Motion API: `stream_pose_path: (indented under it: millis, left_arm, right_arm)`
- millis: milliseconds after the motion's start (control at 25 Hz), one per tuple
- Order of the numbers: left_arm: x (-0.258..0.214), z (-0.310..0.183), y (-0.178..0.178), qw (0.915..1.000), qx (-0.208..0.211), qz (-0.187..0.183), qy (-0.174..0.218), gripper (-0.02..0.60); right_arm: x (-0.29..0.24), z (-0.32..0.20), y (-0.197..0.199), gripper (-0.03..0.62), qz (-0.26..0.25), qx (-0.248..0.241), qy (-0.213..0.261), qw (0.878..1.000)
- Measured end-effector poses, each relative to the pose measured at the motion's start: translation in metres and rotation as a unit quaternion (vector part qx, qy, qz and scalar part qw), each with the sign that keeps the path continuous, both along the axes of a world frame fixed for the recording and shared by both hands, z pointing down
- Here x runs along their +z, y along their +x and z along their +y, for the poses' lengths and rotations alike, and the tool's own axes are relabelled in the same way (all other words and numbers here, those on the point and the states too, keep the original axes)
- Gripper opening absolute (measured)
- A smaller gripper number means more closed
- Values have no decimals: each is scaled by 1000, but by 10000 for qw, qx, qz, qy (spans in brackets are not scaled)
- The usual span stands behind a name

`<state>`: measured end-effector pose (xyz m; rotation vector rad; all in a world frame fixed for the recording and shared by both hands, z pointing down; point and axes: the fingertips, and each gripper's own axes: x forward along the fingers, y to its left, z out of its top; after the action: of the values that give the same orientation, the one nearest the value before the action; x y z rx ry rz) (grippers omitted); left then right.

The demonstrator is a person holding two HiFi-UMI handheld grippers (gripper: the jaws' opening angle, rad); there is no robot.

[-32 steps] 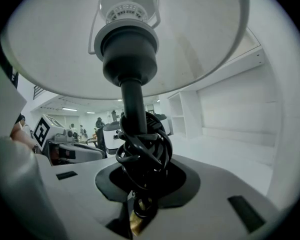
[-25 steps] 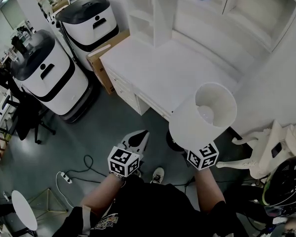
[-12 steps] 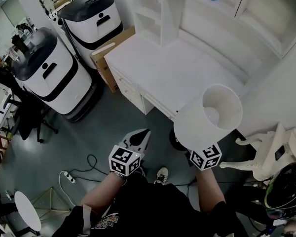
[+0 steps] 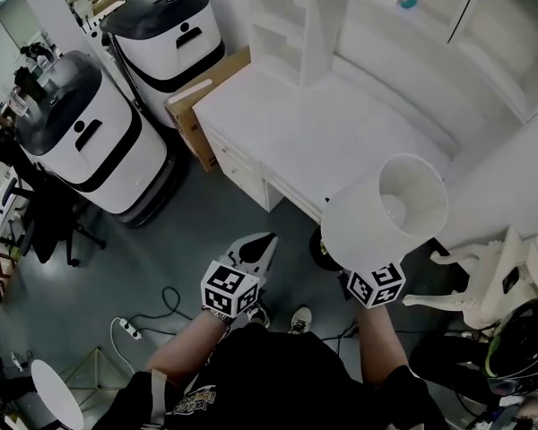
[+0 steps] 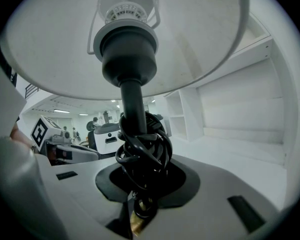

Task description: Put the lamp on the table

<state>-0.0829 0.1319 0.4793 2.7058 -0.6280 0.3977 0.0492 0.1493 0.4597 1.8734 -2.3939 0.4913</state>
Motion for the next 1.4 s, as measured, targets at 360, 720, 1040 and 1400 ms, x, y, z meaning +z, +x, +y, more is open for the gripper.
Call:
stream_pose_path:
  millis: [360, 720, 1040, 1400]
  left_arm:
    - [-1, -39, -10, 9995, 280, 99, -42, 6]
    - [1, -66, -25, 9981, 605, 116, -55, 6]
    - [-2, -79, -41, 9969, 786, 80, 11, 6]
    - [-2, -81, -30, 9950, 993, 117, 14, 6]
  right_arm:
    - [0, -34, -12, 106, 24, 288, -69, 9996]
    - [0, -60, -28, 106, 41, 580, -55, 9983]
    - [2, -74, -42, 106, 11, 674, -55, 9977]
    - [0, -85, -34, 106, 53, 659, -67, 9978]
